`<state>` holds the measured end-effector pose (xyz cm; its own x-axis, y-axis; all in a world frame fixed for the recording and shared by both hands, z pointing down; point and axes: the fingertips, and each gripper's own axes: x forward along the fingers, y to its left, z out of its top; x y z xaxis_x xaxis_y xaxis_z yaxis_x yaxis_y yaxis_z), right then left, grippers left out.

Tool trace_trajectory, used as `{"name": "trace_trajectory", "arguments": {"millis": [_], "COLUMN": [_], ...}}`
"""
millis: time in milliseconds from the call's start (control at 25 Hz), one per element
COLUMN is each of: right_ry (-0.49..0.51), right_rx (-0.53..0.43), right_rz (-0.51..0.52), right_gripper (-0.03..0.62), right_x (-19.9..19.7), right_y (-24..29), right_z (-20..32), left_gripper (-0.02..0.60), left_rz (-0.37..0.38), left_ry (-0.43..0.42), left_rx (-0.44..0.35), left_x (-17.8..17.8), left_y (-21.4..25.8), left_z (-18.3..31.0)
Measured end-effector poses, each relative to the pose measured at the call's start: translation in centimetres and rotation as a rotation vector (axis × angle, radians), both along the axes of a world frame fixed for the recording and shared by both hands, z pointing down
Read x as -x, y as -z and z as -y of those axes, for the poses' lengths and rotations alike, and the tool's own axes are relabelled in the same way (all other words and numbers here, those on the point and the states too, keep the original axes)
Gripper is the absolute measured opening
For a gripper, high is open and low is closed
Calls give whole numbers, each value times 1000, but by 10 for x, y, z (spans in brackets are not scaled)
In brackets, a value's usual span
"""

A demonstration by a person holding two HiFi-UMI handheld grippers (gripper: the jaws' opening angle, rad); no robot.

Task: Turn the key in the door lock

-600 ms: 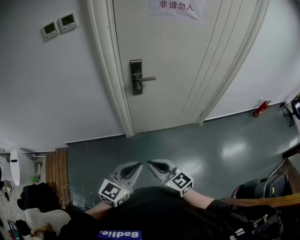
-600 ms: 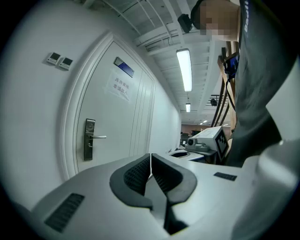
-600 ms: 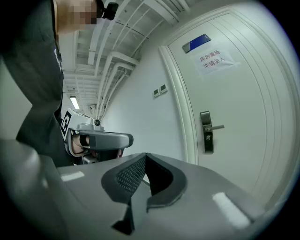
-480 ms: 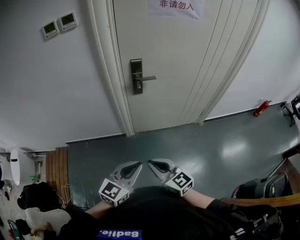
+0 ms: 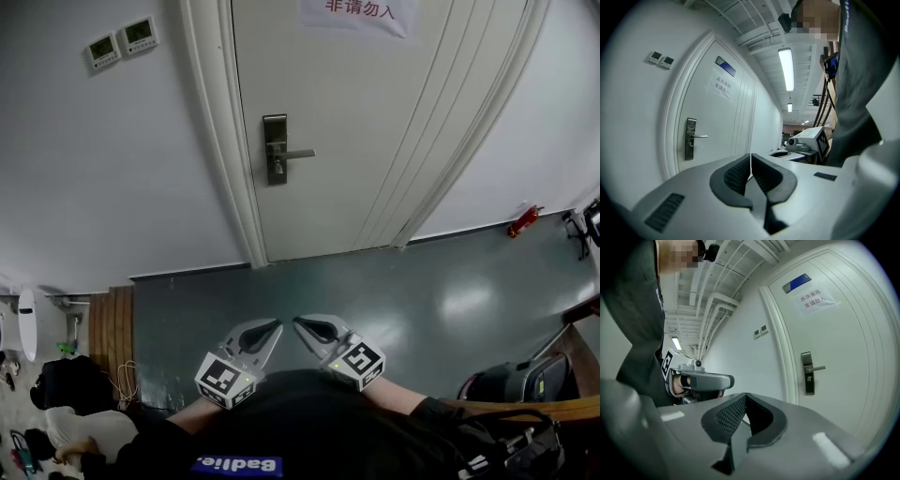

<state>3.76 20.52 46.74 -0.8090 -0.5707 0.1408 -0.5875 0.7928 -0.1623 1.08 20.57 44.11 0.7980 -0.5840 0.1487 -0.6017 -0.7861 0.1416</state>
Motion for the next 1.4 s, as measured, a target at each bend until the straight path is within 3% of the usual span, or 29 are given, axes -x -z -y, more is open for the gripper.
{"name": "trace_trajectory", "arguments": {"millis": [440,640,840,1160,1400], "right_ry": [35,31,0,-157,-235], "right_rx": [-46,-30,-15,-22,-19], "right_rz": [-48,-89,-143,-236,-251], "right_gripper": [3,3,3,5,6], "right_x": [-23,-17,8,51,66], "right_y": [-7,-18,-33,-39,-38], "right_z": [20,47,107,237,304], "left_gripper": [14,14,14,14,14], "left_rz": [-2,-15,-24,-62,-65], "left_ry": [78,106,66,-27,-73], "left_rx": [-5,2,-13,-38,-24], "left_x": [-18,-6,17,74,99], "left_y": [-3,-5,-11,2,-2], "left_z": [11,37,95,217,272]}}
